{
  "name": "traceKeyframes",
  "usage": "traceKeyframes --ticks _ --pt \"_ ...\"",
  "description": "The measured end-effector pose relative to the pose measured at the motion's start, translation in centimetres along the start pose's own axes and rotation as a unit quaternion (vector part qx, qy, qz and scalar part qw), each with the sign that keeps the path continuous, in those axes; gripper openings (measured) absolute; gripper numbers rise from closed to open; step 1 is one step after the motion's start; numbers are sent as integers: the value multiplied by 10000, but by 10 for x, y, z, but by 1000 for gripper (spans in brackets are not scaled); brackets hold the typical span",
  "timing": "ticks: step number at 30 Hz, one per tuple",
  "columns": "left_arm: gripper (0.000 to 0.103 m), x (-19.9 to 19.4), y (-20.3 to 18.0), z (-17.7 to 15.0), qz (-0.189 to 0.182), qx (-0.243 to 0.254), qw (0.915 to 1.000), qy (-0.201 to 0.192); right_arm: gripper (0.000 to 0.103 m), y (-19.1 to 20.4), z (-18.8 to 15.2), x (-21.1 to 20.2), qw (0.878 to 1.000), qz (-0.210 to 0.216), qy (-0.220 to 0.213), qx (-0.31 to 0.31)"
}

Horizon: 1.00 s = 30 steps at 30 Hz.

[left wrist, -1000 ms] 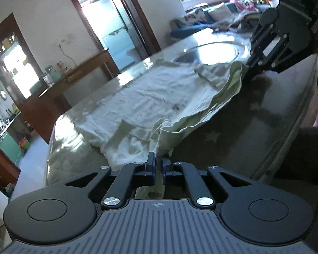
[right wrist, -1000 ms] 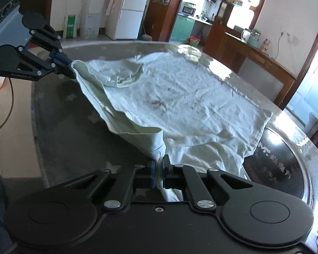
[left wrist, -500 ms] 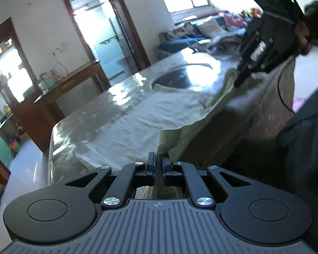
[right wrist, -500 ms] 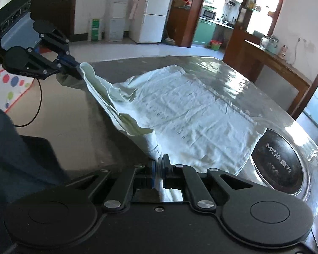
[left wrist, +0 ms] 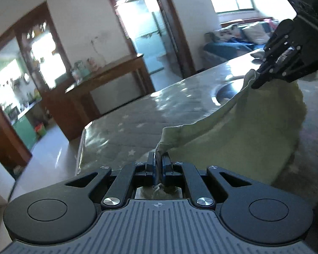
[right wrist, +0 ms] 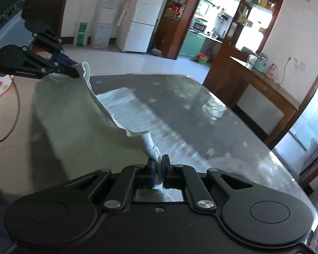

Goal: Fold clothes

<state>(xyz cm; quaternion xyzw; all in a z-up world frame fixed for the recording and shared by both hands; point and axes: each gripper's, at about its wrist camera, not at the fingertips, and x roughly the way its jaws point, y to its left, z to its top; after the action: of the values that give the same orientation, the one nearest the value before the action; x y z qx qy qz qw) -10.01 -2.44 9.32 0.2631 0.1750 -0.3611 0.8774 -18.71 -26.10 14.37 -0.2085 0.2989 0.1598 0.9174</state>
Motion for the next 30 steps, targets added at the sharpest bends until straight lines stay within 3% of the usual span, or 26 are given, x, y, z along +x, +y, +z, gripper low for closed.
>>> traceKeyframes --ticks 6,11,14,23,27,30 --pt "6 90 27 2 126 -388 9978 529 7 -37 5 88 9990 -65 275 361" --pt "7 125 36 0 230 -498 9959 725 7 -50 -8 140 9965 -138 367 741" --pt "14 145 42 -2 352 -585 9932 944 16 -58 -16 158 9926 -149 462 1116" --pt "16 161 50 -1 491 -788 9913 935 30 -70 -26 161 9848 -320 456 1644" --pt "23 170 58 4 542 -1059 9872 1063 44 -77 -26 168 9784 -426 566 1943" --pt "25 168 64 9 529 -1212 9862 997 45 -74 -27 163 9789 -487 572 1902"
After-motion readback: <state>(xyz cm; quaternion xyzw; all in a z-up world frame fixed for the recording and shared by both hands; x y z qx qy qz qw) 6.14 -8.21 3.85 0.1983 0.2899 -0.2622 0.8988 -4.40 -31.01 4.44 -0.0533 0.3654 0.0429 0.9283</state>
